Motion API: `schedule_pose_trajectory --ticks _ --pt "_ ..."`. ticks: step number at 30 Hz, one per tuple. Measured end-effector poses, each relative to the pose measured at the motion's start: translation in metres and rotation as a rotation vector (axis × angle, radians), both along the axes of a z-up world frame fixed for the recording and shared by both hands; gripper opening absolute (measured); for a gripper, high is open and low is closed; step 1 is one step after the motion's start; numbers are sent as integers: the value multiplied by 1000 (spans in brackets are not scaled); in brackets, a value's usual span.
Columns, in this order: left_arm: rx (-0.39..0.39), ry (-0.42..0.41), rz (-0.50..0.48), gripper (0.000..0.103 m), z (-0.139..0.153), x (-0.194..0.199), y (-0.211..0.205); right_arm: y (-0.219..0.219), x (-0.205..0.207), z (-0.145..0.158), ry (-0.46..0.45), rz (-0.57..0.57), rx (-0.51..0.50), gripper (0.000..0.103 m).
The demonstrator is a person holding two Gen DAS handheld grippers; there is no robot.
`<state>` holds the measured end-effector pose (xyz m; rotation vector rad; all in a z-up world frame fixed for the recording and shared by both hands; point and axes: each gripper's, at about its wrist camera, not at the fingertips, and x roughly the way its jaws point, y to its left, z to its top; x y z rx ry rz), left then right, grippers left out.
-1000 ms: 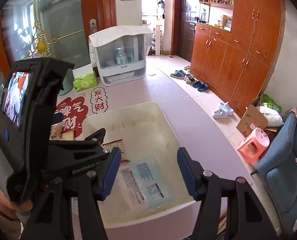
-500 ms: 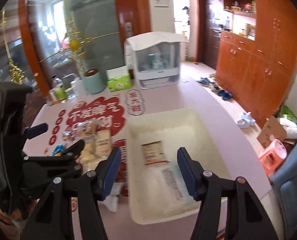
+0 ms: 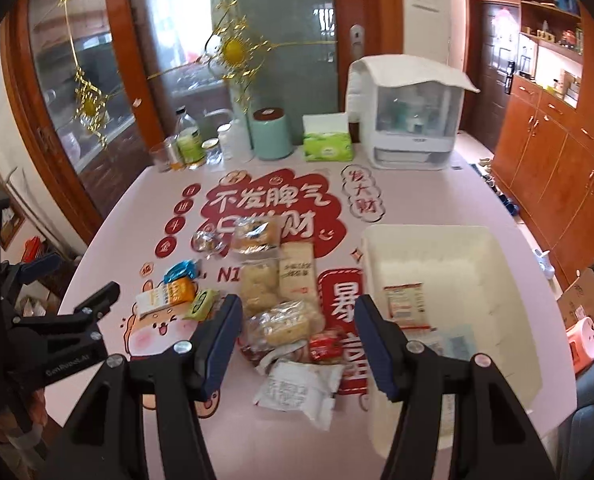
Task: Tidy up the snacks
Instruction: 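Move both tools back over the snack pile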
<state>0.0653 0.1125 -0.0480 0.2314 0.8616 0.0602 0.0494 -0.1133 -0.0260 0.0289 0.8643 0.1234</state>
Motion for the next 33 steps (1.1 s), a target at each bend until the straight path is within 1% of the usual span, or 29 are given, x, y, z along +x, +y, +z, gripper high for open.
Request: schedule_pose_trajectory --ticks 6,10,13,19,23,25,28,30,33 --pt "-13 55 -6 93 -22 1 25 15 3 -26 81 -9 -4 59" --pt "-14 93 -27 93 -38 4 34 23 3 -48 137 -32 -10 59" --pt "-23 129 -64 93 -55 8 40 24 2 -62 172 -52 -1 59" --pt "-124 227 -188 93 -97 12 61 20 2 -99 253 -97 20 59" --pt "-141 266 -246 93 -123 14 73 17 1 -126 312 -117 64 59" --pt "-162 286 -252 93 -132 18 82 15 1 -137 335 -127 83 59" --pt "-182 303 -235 93 -141 24 96 14 2 -148 349 -144 94 59" --pt "-165 307 -217 93 -145 30 102 12 3 -152 340 -156 89 59" --pt "-128 302 -218 93 -149 44 105 10 7 -153 325 -170 79 59"
